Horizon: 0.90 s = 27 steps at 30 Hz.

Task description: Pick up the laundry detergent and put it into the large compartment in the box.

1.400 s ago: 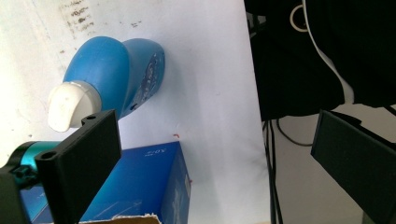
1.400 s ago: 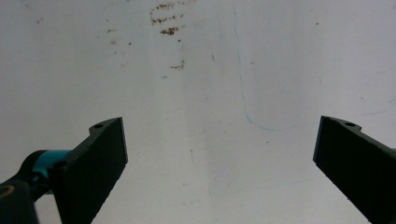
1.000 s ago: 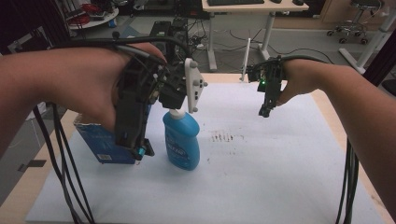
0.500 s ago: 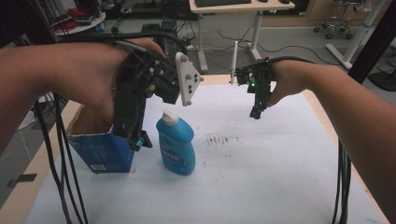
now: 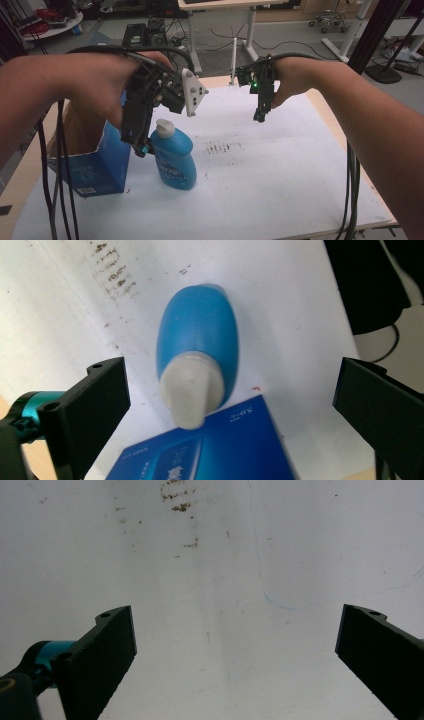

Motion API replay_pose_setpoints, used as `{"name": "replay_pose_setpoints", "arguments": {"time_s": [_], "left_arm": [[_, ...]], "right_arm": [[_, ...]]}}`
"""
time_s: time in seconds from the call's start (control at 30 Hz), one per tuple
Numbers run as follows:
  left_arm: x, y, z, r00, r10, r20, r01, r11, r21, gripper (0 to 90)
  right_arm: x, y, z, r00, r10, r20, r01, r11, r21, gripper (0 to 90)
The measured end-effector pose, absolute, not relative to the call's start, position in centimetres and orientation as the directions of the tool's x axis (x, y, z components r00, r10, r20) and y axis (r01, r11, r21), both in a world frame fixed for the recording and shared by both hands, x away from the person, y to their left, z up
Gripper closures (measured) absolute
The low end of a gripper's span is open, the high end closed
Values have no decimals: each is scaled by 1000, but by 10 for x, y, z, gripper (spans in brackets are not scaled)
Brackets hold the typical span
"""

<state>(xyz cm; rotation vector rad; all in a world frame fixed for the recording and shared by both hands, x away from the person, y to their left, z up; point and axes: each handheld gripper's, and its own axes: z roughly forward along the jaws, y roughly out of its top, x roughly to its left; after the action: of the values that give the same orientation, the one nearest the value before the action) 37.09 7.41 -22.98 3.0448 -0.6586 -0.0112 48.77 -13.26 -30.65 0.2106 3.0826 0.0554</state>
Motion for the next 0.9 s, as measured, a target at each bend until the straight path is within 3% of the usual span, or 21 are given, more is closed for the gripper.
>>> {"name": "replay_pose_setpoints", "arguments": {"time_s": [0.3,0.9], "left_arm": [[381,68,-259,903,-425,-54,-424,-905,41,17],[383,60,-294,895,-443,-57,-446,-893,-59,17]], "right_arm": [[489,-128,-309,-990,134,-39,133,991,34,19],[491,-121,-314,-992,120,-35,119,992,38,19]]}}
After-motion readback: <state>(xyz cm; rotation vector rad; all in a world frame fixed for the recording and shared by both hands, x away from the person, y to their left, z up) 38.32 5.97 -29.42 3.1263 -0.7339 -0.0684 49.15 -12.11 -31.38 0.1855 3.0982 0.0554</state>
